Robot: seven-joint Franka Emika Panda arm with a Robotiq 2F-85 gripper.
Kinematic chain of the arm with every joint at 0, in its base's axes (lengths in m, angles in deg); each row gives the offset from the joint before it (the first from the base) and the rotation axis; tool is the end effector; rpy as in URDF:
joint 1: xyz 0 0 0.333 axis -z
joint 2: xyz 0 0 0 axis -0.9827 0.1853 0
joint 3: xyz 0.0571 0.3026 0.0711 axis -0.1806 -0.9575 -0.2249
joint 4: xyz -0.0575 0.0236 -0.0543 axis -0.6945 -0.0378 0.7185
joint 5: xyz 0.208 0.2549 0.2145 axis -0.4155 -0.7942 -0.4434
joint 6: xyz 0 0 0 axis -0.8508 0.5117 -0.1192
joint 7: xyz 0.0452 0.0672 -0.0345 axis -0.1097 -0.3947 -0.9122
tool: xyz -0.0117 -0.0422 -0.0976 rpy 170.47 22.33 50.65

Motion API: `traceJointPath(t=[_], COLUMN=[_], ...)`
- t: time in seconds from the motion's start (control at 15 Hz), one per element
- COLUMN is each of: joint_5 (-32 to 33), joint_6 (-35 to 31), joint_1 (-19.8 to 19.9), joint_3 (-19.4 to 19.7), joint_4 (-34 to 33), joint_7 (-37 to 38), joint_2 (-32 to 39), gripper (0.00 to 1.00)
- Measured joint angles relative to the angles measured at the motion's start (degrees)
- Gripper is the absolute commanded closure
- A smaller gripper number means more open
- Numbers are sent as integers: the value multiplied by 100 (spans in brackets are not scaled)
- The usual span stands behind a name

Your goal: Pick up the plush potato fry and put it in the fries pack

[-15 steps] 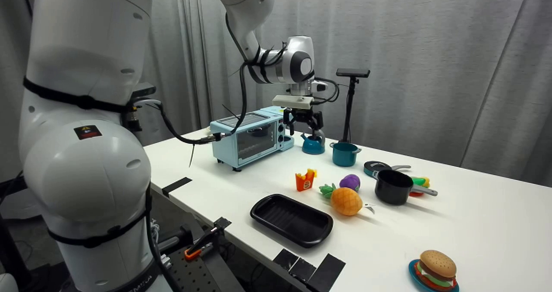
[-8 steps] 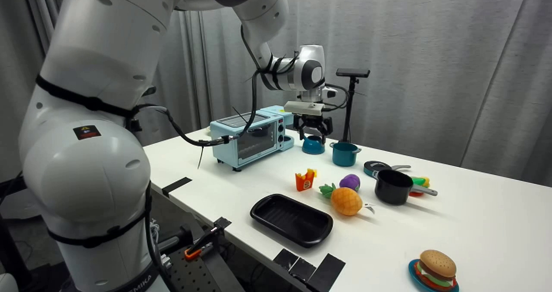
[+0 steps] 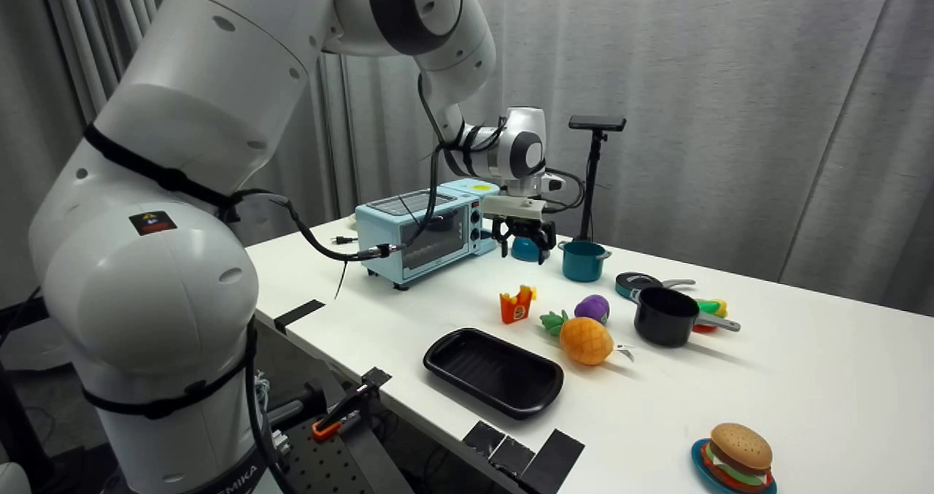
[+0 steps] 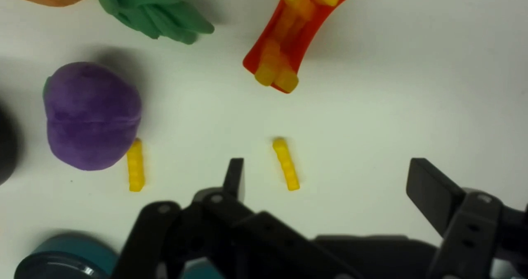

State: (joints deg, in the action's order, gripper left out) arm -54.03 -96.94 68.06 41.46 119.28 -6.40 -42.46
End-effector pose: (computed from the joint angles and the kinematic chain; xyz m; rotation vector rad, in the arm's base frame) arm 0.6513 0.1943 0.2460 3.0645 0.6060 0.1233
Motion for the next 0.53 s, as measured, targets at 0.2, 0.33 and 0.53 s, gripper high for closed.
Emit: traceJointPath(t=[0.2,0.33,0.53], joint_5=[178,307,494], joint_6=[-14,-14,-30], joint_1=[-145,-167,-167], joint_3=[1,31,149], joint_4=[-214,-396,-698], joint_7=[0,-7,-9], joint_2=[302,483,744], gripper=[0,0,0])
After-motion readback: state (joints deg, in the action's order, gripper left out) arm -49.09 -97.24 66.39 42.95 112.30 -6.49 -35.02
